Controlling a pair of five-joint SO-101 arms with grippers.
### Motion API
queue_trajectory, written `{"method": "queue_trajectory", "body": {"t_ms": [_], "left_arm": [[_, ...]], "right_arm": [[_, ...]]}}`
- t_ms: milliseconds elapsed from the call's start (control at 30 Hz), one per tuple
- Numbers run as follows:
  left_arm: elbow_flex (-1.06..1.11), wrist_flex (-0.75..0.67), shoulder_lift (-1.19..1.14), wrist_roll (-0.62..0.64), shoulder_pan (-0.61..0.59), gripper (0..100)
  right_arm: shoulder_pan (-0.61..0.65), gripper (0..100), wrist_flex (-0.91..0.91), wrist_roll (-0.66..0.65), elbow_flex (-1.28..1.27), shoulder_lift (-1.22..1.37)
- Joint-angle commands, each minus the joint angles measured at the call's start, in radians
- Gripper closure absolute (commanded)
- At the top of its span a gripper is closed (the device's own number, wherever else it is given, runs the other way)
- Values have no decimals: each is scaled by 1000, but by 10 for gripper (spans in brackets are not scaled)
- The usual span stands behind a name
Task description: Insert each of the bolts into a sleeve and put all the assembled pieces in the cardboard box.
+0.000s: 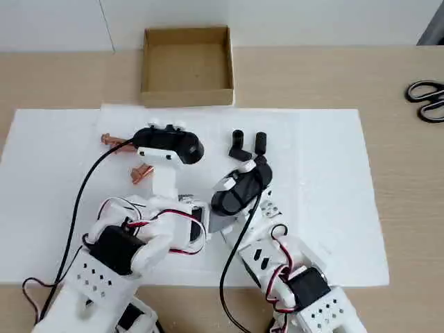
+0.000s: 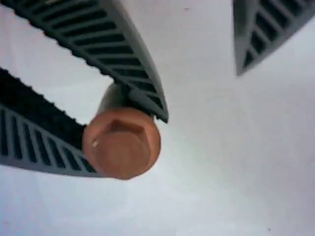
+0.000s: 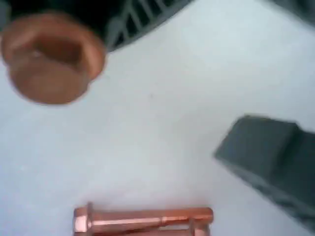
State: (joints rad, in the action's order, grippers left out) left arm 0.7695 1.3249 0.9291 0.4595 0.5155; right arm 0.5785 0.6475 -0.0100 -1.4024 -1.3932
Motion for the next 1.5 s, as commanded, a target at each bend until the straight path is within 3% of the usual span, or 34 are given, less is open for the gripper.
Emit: {"method": "queue_trajectory", "body": {"t_ms": [0,133,467,800,967,1167,1467], "left_arm": [[-1,49,12,-69,9,671],[-35,51,12,-84,-9,671],[-110,49,12,-80,-342,671],[-120,49,14,-80,-370,671],[-148,49,14,-84,-376,671],[-173,51,12,-80,-520,671],[-166,55,12,-81,-686,671]], "right_arm": [[-104,995,-12,9,43,-2],[-166,995,10,9,66,-2],[-208,995,134,9,161,-1],[-213,995,145,5,175,38],[-213,995,242,-21,362,243],[-213,995,275,-61,675,561],[-240,995,-5,-55,1177,1078]]}}
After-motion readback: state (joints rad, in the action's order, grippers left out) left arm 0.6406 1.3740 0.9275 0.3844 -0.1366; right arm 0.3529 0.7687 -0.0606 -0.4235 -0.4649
